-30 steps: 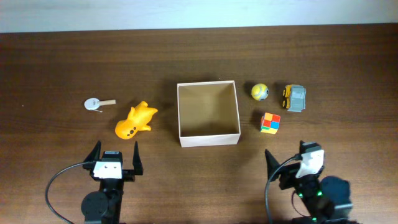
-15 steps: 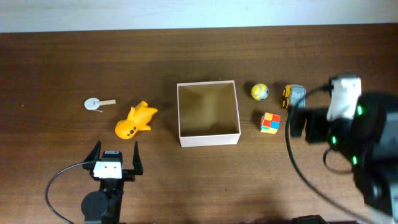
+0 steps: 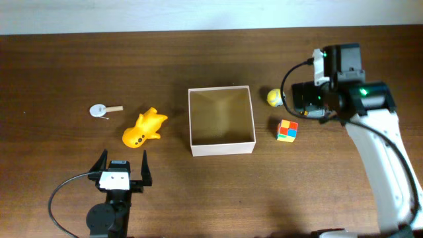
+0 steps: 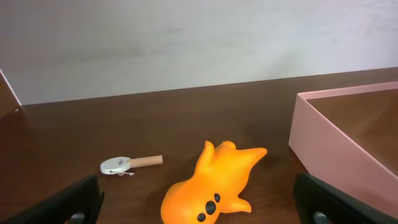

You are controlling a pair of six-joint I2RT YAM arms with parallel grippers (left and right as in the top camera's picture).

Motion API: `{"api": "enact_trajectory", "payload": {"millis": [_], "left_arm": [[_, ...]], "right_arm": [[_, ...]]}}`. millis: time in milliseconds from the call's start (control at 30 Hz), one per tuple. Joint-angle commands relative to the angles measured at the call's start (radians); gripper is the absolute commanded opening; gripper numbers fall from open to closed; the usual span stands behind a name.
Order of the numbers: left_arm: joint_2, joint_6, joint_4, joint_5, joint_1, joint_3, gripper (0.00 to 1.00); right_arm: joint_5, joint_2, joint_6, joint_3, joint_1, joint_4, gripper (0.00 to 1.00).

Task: Pack container
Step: 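Move the right gripper over the yellow-grey toy truck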

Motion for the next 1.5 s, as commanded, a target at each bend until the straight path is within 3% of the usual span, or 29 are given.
{"api": "enact_trajectory", "payload": {"millis": [0, 167, 767, 900, 1367, 1467], "left_arm": [[-0.006, -0.002, -0.002, -0.003, 0.006, -0.006, 0.99], [-0.006, -0.002, -0.002, -0.003, 0.006, -0.006, 0.99], [-0.006, -0.002, -0.002, -0.003, 0.006, -0.006, 0.99], [-0.006, -0.002, -0.002, -0.003, 0.006, -0.006, 0.99], [-0.006, -0.002, -0.002, -0.003, 0.006, -0.006, 0.99], [-0.006, -0.002, -0.002, -0.003, 0.006, -0.006, 0.99]], "right_arm": [[0.033, 0.069, 0.045, 0.008, -0.045, 0.032, 0.99], [-0.020, 0.161, 0.232, 0.008, -0.139, 0.050, 0.99], [-0.146, 0.391, 0.192, 0.008, -0.183, 0.162, 0.99], [-0.183, 0.417, 0.127, 0.007, -0.183, 0.204, 0.99], [-0.167, 0.523, 0.102, 0.006, -0.195, 0.259, 1.00], [-0.163, 0.546, 0.101, 0.006, -0.195, 0.264, 0.95]]}}
